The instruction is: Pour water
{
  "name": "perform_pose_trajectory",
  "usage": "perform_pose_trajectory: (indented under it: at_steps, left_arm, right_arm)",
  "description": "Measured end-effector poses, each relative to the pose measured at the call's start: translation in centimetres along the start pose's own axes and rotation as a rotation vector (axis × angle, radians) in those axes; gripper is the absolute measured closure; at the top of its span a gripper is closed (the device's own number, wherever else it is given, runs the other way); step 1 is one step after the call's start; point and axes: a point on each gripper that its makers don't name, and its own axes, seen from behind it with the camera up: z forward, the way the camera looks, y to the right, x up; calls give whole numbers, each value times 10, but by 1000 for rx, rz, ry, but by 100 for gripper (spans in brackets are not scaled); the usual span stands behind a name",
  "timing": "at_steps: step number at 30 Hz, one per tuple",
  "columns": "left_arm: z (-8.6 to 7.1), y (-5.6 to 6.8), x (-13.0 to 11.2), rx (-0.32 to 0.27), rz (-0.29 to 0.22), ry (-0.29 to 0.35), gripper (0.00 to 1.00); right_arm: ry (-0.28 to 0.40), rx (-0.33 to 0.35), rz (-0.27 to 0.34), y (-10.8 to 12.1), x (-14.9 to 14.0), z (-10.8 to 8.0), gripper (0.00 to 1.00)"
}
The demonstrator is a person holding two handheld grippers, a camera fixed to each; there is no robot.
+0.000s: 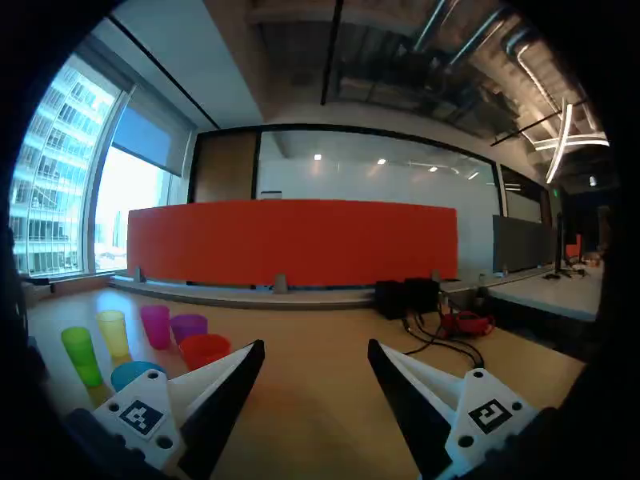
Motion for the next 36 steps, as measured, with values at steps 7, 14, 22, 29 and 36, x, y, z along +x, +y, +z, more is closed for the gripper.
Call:
perform_pose_trajectory:
  at_steps: [7, 14, 22, 29, 36]
  left_arm:
    - [0, 1, 0, 0, 0, 0, 2]
    - [0, 1, 0, 0, 0, 0, 2]
    - [0, 1, 0, 0, 0, 0, 2]
    - [0, 1, 0, 0, 0, 0, 2]
    - [0, 1, -1, 0, 0, 0, 3]
  right_arm:
    - [-4, 4, 3, 0, 0, 1, 0]
    - [-4, 10, 4, -1, 0, -1, 0]
    - [-4, 7, 4, 0, 1, -1, 0]
    - [-4, 5, 4, 1, 0, -3, 0]
    - [-7, 6, 6, 1, 0, -2, 0]
